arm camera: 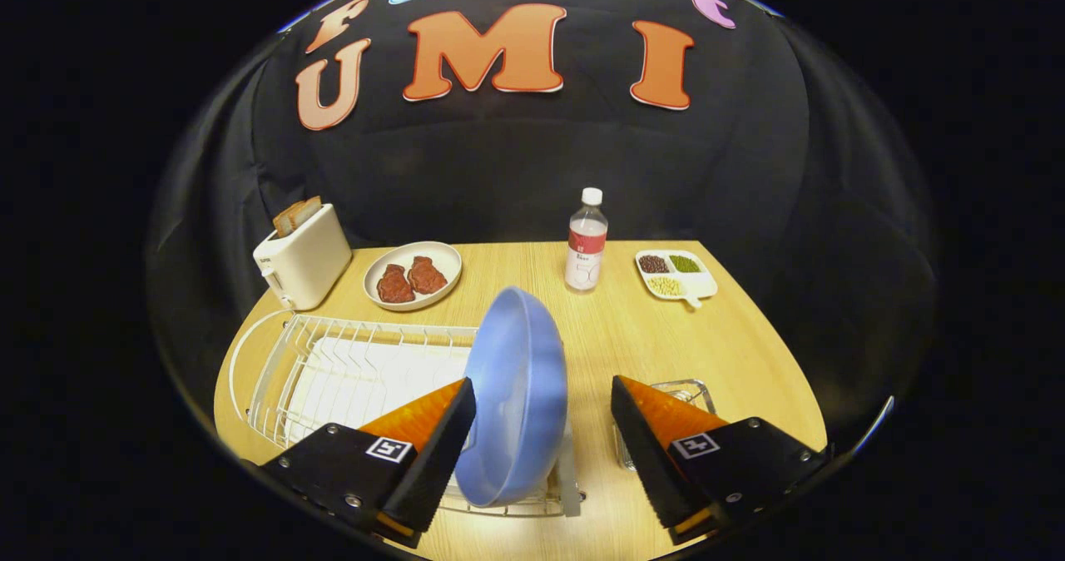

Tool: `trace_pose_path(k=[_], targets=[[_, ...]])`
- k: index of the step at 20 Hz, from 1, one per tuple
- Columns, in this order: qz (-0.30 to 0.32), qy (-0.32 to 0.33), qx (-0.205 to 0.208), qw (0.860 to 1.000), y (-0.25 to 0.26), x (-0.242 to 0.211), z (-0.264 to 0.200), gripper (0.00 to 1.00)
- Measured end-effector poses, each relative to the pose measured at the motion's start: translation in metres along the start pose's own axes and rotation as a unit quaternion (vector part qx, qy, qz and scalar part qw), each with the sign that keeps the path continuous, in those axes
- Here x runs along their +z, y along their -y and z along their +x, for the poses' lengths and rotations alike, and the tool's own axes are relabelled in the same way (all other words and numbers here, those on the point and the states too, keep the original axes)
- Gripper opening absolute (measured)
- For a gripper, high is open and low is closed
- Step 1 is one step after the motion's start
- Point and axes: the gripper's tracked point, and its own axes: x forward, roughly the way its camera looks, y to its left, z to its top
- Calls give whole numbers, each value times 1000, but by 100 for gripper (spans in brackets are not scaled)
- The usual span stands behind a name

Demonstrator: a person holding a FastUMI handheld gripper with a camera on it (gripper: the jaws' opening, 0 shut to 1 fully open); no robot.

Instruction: Take the plate from the dish rack, then take the spoon from the basket and place it into the plate.

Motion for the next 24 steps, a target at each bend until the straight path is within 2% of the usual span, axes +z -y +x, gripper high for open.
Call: trace_pose_path(k=[1, 2, 6, 8, 11, 20, 24], targets=[[1, -12, -3, 1000, -1, -3, 3, 85], [0, -23, -4, 1000, -4, -8, 6, 79], [-12, -50, -43, 998, 0, -15, 17, 39], [0, -55, -51, 997, -2, -12, 14, 30], [-4, -55, -67, 996, -7, -8, 12, 24], [-26, -19, -114, 993, -1, 19, -3, 24], [-4, -10, -102, 995, -1, 21, -22, 24]])
